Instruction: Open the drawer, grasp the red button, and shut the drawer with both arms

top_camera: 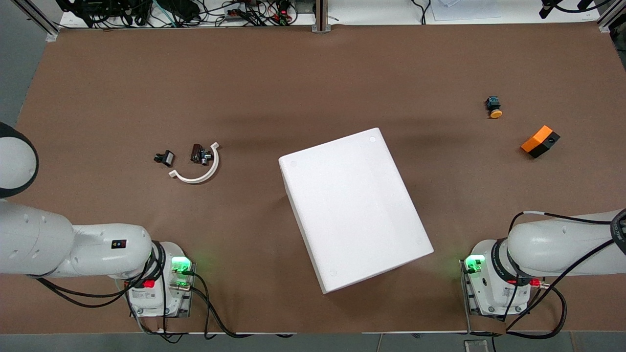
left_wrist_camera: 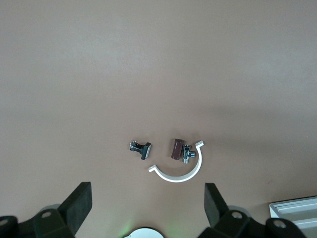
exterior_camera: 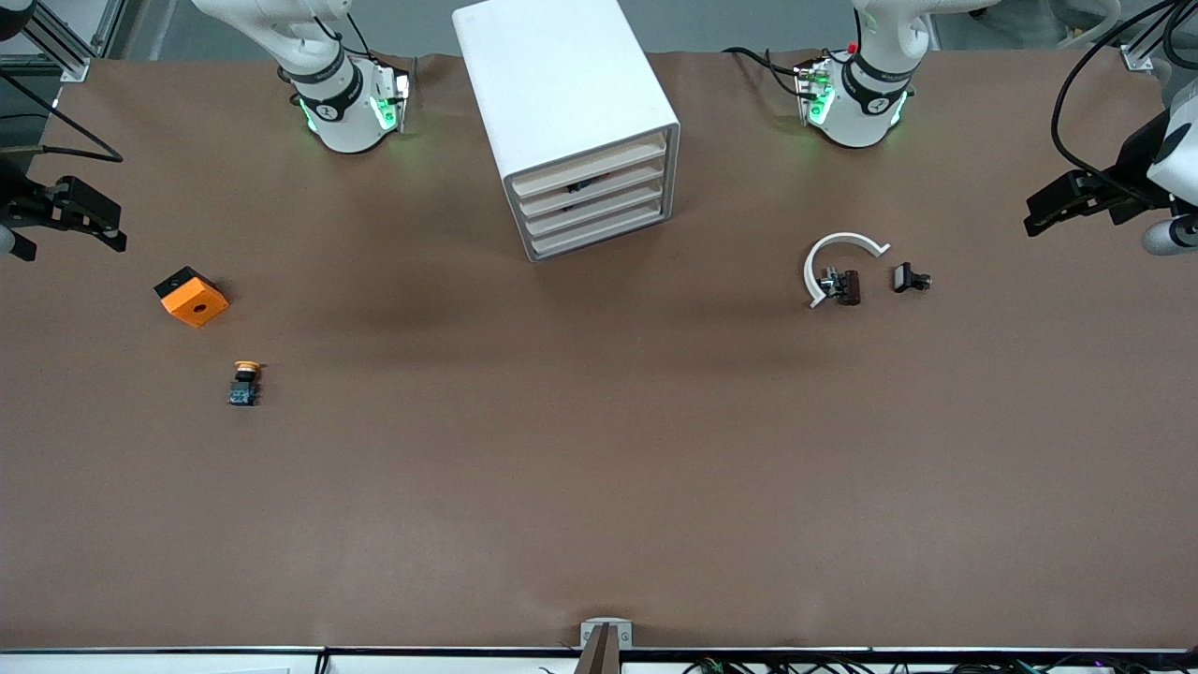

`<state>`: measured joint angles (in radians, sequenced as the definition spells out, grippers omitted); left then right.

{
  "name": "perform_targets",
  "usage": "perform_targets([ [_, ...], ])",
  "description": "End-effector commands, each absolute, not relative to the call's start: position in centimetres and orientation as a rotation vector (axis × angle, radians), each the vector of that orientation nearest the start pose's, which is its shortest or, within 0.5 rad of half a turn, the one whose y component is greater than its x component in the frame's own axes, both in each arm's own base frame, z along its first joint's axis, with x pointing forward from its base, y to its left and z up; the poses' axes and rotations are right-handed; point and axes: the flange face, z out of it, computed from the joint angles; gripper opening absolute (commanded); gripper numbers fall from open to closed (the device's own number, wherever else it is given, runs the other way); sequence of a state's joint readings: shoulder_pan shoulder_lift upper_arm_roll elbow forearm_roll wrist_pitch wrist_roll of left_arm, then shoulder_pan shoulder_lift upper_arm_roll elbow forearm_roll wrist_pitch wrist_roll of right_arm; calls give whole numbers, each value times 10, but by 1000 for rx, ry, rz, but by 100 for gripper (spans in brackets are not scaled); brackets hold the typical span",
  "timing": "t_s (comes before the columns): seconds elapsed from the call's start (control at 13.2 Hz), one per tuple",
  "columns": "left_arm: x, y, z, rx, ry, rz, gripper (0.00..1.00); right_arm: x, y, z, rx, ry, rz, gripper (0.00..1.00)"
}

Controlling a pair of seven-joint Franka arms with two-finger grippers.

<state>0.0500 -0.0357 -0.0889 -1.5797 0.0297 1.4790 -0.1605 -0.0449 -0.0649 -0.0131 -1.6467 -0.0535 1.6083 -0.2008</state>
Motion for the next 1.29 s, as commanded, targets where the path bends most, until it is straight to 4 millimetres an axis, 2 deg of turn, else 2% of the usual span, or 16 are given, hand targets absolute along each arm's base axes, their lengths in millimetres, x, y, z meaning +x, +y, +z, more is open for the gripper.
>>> perform_targets([
  [0.0, 537, -15, 642, -3076, -209, 67, 100, 537, -28, 630, -3174, -247, -34, 100],
  [0.38, 537, -14, 639, -3073, -223, 74, 100, 537, -28, 630, -3174, -248, -36, 100],
  [0.68, 562, -12, 599, -3072, -228, 157, 100, 537, -27, 630, -3173, -250, -36, 100],
  [0.91, 576, -13, 583, -3077, -230, 138, 100, 537, -26, 630, -3173, -252, -39, 100],
  [0.99, 579, -13, 580, -3072, -298, 134, 100, 537, -27, 630, -3174, -250, -39, 100],
  [1.21, 593, -31, 546, -3009, -584, 209, 100, 537, -24, 630, -3173, -257, -39, 100],
])
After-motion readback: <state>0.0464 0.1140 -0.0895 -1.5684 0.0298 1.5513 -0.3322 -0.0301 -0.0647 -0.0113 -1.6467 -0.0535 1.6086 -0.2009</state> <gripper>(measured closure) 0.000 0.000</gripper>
